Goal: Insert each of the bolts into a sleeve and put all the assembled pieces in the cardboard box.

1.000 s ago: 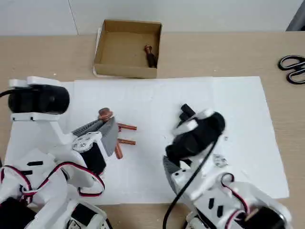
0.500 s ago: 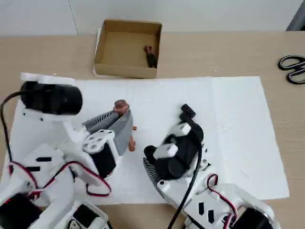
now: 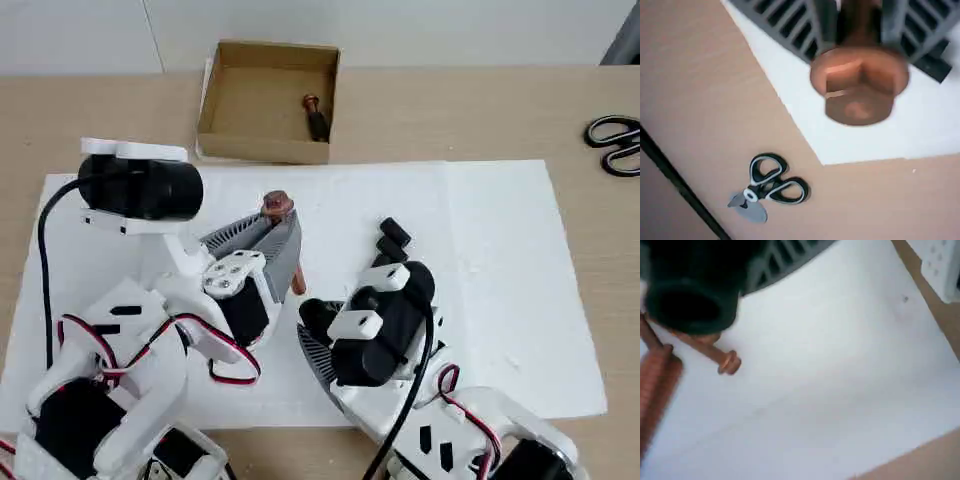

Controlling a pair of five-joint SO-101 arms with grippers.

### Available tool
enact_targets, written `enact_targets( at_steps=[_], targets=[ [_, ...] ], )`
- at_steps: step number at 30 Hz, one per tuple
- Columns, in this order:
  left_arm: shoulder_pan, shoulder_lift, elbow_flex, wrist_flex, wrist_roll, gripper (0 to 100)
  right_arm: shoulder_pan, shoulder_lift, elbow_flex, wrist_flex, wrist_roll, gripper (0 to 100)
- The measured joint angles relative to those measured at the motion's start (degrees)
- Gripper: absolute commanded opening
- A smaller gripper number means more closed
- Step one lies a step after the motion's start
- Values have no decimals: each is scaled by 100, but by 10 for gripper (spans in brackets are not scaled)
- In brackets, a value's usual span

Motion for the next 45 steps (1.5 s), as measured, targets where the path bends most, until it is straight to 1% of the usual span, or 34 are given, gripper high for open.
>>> enact_targets(
  at_steps=[8, 14, 18, 25, 45],
  targets=[
    [0, 9, 176, -290, 0, 6, 9, -62, 70, -97, 0, 2],
    [0, 9, 176, -571, 53, 6, 369, -35, 404, -97, 0, 2],
    [0, 9, 176, -791, 79, 6, 440, -35, 598, -141, 0, 2],
    [0, 0, 316, -818, 79, 6, 615, -70, 721, -730, 0, 2],
    [18, 0, 765, -818, 79, 6, 633, 0, 809, -993, 0, 2]
  ],
)
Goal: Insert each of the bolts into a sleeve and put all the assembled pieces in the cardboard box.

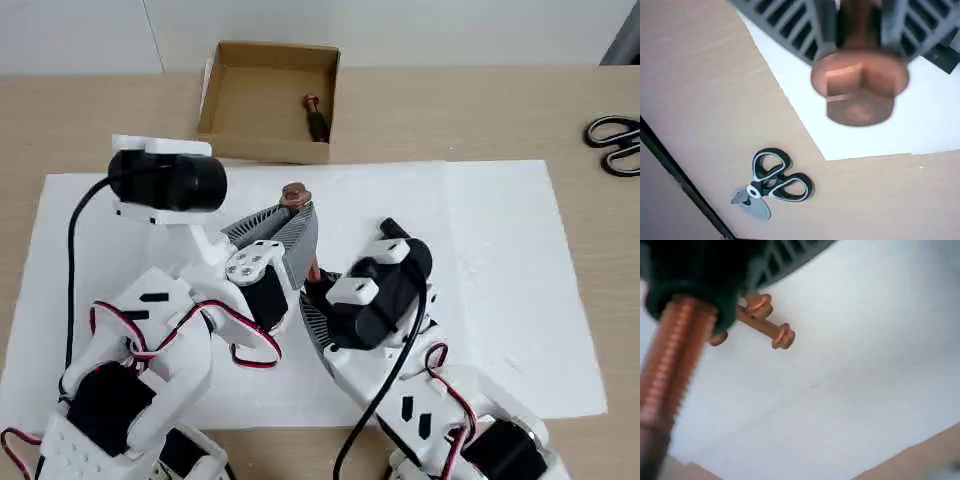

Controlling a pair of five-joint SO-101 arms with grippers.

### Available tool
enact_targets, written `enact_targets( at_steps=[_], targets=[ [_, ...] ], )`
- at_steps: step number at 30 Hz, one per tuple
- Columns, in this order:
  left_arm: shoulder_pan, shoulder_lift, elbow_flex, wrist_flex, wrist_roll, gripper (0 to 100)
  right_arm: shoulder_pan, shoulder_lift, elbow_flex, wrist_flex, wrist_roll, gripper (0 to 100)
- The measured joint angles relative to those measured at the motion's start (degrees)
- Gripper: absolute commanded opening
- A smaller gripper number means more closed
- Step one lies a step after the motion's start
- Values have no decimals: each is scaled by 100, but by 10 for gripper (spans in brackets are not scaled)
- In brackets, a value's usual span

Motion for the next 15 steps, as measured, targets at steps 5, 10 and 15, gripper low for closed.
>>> enact_targets(
  at_steps=[5, 10, 15],
  targets=[
    [149, 0, 26, 0, 0, 6, 0, 0, 0, 0, 0, 2],
    [475, -18, 70, 396, 0, 6, 255, -9, 0, -79, 0, 2],
    [607, 9, 211, 730, 26, 6, 457, 0, 0, -273, 35, 2]
  ],
)
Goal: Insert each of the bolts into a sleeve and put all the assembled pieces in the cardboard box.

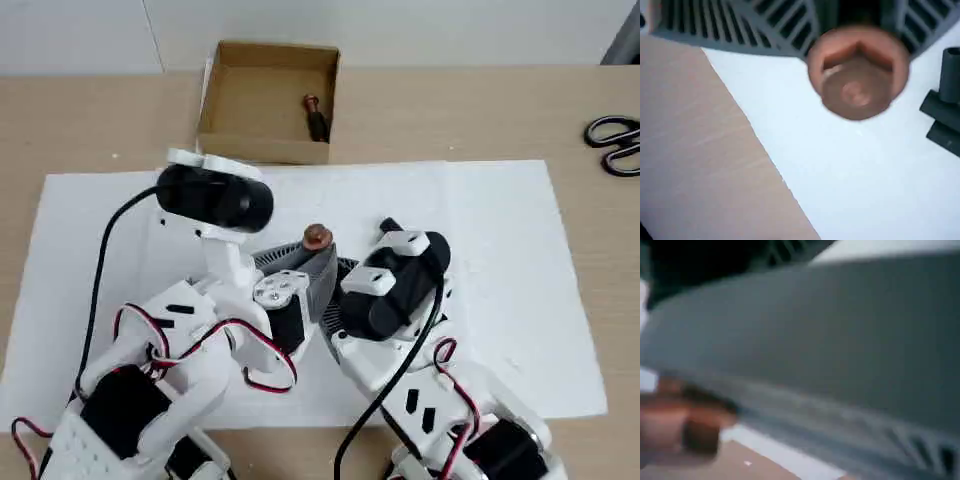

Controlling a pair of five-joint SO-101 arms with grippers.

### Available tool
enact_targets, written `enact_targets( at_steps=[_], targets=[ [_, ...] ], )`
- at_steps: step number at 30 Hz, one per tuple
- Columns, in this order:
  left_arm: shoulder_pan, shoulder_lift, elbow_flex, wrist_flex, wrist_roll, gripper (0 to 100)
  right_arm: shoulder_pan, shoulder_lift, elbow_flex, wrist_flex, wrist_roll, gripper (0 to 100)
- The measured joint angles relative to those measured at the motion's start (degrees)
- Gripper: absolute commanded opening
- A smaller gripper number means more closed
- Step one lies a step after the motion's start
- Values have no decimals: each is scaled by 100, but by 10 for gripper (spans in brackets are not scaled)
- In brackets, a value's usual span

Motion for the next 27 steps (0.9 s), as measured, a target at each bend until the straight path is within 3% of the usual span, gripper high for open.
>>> enact_targets(
  at_steps=[27],
  targets=[
    [273, -123, 624, 18, -422, 8, 0, 26, 123, 35, 141, 2]
  ],
)
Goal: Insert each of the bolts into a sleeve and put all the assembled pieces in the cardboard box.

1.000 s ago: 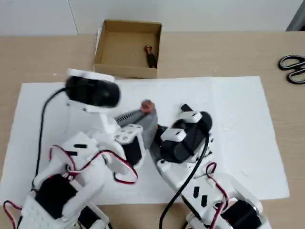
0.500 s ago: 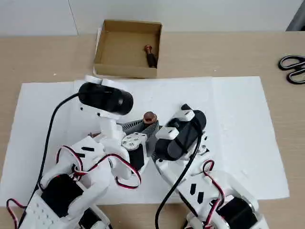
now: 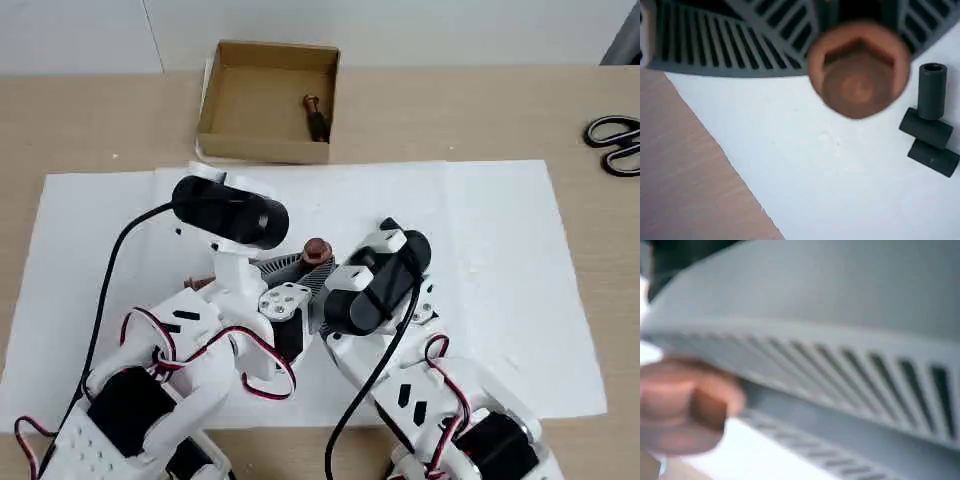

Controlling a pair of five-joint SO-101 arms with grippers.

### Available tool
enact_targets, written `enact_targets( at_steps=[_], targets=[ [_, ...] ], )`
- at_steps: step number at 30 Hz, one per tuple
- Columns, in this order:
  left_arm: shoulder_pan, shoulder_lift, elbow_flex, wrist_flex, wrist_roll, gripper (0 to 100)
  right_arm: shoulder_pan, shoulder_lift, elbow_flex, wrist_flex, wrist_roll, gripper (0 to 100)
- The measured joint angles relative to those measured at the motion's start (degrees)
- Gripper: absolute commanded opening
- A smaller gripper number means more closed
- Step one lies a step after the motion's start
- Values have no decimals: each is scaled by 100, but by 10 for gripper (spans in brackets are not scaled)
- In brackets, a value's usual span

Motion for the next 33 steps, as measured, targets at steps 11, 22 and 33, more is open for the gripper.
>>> enact_targets(
  at_steps=[11, 22, 33],
  targets=[
    [26, 0, 149, 18, -9, 202, 88, -35, 0, -9, 9, 2],
    [26, -9, 246, 0, 18, 202, 97, -18, -9, -9, 18, 2],
    [-132, 26, -53, -167, -26, 203, 105, -97, -44, -35, 18, 2]
  ],
)
